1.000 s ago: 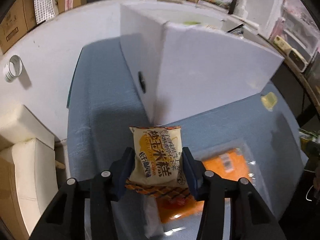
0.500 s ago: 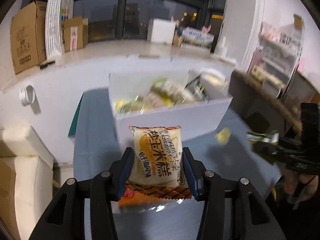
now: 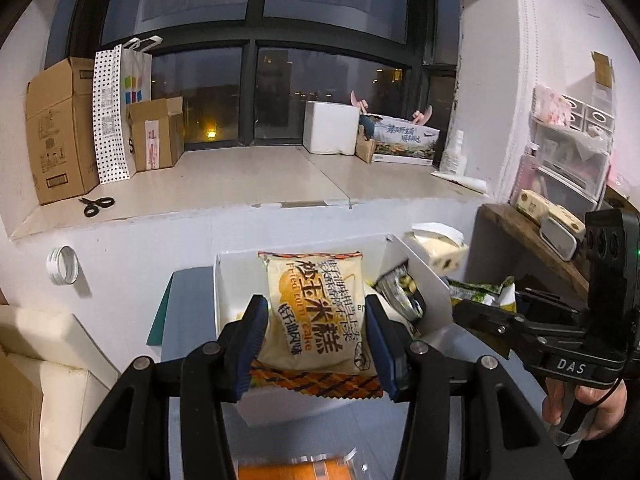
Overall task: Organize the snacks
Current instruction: 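Lower both packets into the white box and open both tools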
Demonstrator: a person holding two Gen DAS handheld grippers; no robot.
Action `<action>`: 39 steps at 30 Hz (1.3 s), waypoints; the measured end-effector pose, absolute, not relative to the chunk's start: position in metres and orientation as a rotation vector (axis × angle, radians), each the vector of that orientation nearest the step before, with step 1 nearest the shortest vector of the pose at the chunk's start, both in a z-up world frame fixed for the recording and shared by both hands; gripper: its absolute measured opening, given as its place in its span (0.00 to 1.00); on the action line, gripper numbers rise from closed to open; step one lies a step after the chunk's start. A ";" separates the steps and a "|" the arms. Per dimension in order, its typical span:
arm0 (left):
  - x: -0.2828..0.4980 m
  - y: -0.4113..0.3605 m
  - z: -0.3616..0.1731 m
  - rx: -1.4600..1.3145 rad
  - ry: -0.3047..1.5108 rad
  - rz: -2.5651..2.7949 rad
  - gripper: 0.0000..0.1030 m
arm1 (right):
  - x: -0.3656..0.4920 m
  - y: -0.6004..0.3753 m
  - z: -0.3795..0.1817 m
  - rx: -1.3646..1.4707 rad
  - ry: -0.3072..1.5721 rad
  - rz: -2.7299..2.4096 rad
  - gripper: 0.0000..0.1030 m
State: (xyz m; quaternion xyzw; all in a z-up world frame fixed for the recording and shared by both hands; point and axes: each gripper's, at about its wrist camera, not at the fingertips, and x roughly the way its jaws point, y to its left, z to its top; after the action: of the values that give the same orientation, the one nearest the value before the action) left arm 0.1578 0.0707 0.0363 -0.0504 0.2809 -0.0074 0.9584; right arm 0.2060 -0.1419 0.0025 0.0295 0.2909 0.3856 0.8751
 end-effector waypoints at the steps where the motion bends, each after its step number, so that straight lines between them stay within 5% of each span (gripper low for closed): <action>1: 0.165 0.072 0.035 -0.102 0.576 -0.012 0.52 | 0.214 -0.137 0.004 0.057 0.607 0.795 0.42; 6: 0.199 0.084 0.023 -0.116 0.615 0.009 0.58 | 0.257 -0.126 0.001 0.098 0.646 0.768 0.42; 9: 0.213 0.089 0.014 -0.122 0.648 0.024 0.86 | 0.279 -0.118 -0.006 0.088 0.661 0.738 0.46; 10: 0.217 0.092 0.011 -0.122 0.655 0.044 0.98 | 0.286 -0.118 -0.008 0.101 0.662 0.734 0.64; 12: 0.214 0.094 0.009 -0.127 0.646 0.042 1.00 | 0.300 -0.118 -0.013 0.135 0.673 0.713 1.00; 26: 0.193 0.086 0.017 -0.103 0.639 0.020 1.00 | 0.283 -0.139 -0.004 0.133 0.627 0.690 1.00; 39: 0.084 0.057 0.017 -0.054 0.633 -0.135 1.00 | 0.189 -0.206 -0.016 0.043 0.587 0.695 1.00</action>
State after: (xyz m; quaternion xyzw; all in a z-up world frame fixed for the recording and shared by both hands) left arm 0.0842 0.0572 0.0171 -0.0265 0.3110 -0.0663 0.9477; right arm 0.1895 -0.2060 -0.0162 0.0206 0.2834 0.3358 0.8981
